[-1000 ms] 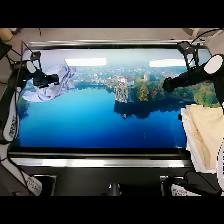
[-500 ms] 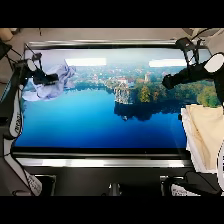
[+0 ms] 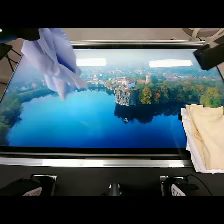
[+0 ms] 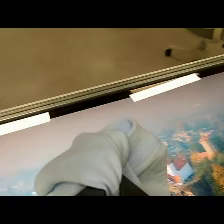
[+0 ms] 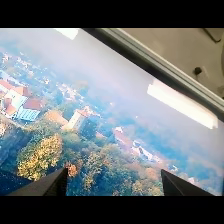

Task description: Fold the shirts.

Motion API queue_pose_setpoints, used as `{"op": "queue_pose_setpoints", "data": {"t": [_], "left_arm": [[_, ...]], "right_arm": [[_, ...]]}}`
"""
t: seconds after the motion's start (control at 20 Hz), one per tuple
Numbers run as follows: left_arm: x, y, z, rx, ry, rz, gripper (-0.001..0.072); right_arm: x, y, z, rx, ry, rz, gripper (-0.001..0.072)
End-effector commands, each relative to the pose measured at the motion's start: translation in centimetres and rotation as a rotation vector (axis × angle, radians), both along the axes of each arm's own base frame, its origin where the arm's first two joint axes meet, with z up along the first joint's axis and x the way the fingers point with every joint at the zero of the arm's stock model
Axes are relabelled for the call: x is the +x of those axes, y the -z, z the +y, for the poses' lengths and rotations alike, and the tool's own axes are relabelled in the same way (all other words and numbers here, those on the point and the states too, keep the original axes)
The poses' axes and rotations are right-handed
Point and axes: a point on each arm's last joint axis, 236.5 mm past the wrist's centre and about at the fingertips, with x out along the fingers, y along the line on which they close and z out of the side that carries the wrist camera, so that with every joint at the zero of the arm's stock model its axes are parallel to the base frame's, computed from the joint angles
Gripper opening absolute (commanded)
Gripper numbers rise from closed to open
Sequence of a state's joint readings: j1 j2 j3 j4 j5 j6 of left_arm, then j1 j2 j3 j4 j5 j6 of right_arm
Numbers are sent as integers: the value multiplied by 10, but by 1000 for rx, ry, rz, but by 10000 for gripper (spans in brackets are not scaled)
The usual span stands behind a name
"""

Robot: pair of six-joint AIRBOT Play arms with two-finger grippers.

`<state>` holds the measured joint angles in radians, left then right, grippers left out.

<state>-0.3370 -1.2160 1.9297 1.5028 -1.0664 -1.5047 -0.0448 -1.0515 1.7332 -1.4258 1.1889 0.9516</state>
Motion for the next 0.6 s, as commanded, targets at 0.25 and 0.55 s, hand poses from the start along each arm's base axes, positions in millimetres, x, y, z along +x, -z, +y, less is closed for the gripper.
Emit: {"op": "queue_pose_setpoints", "data": {"t": [0.25,0.55], "left_arm": [[-85,203,-149,112,312,397,22],[-134,366,-187,42,247,902,531]], "right_arm": [[-126,14,-8,-68,16,228,623],[-109,69,-10,-53,20,467,623]]}}
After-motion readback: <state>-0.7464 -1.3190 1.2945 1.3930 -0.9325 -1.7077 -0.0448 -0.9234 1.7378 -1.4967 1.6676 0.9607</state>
